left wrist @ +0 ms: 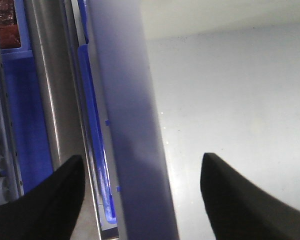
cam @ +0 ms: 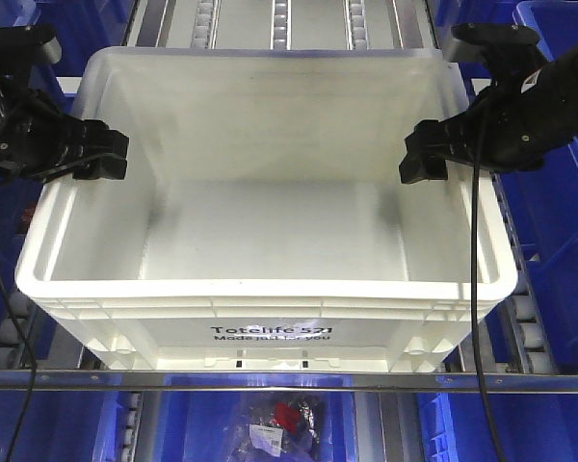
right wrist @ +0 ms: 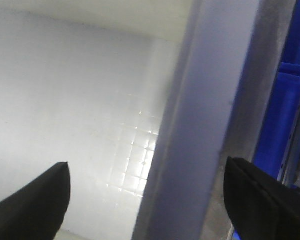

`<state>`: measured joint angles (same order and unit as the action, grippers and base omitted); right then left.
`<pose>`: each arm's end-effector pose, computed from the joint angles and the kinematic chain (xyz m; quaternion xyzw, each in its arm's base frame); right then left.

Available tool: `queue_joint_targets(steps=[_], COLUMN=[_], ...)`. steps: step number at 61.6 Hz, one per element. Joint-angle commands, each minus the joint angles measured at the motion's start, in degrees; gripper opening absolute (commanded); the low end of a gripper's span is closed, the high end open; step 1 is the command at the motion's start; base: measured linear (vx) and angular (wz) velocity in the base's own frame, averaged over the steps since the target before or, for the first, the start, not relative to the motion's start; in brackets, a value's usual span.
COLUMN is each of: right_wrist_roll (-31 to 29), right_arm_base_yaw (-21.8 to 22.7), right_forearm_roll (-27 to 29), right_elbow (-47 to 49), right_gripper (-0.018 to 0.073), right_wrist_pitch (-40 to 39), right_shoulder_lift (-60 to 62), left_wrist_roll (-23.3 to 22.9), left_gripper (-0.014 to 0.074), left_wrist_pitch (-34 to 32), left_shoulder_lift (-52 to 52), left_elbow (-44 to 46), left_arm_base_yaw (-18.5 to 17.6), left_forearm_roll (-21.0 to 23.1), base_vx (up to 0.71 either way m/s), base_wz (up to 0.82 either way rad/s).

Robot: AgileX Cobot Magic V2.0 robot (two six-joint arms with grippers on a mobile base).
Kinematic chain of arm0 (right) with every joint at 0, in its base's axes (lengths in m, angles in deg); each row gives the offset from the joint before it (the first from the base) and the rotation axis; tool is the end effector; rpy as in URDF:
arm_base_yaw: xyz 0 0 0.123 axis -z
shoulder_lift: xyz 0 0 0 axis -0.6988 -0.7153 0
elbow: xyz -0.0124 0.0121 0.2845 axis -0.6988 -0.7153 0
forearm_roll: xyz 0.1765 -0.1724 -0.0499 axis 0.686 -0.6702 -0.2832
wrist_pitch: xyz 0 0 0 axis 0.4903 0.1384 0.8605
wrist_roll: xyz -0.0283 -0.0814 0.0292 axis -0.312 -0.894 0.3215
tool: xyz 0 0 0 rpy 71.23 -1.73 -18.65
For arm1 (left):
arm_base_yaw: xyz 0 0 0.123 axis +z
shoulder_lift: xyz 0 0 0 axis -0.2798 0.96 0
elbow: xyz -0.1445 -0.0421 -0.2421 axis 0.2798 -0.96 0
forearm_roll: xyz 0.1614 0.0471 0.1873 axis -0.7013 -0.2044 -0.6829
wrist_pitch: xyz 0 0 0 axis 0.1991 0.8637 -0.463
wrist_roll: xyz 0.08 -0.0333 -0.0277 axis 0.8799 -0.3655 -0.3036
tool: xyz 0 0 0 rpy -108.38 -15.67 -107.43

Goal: Move bin from left to right shelf
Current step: 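Close both grippers on the tote's side rims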

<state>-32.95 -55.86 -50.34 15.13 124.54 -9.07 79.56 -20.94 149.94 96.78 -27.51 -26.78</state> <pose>0.3115 0.0805 0.3046 -0.1029 0.9594 0.1172 0.2350 0.2972 -0.0744 0.3088 0.0657 0.9581 -0.1192 0.2522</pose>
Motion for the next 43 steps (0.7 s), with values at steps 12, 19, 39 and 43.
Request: queue_joint_targets(steps=[12, 19, 39, 43], right_wrist_roll=[-0.4, -0.4, -0.4, -0.4], right_arm_base_yaw=[0.3, 0.3, 0.3, 0.3], right_forearm_roll=[0.2, 0.2, 0.2, 0.2], right_elbow=[1.8, 1.8, 1.8, 1.8], right_gripper=[0.0594, 0.0594, 0.0589, 0.0568], right_wrist_pitch=[-2.6, -2.7, -2.5, -2.5], right_shoulder_lift=[1.4, 1.0, 0.5, 0.5], left_wrist_roll=[-0.3, -0.3, -0.3, -0.3], left_gripper=[0.0477, 0.0477, 0.0452, 0.0417], left_wrist_pitch=[-2.8, -2.9, -2.8, -2.8], left_shoulder_lift=[-1.3, -1.3, -1.3, -1.3], left_elbow=[1.9, 1.9, 1.9, 1.9], left_arm_base_yaw=[-0.3, -0.3, -0.3, -0.3], left_forearm_roll=[1.0, 1.0, 1.0, 1.0], base_vx=[0.0, 0.0, 0.0, 0.0], base_wz=[0.0, 0.0, 0.0, 0.0])
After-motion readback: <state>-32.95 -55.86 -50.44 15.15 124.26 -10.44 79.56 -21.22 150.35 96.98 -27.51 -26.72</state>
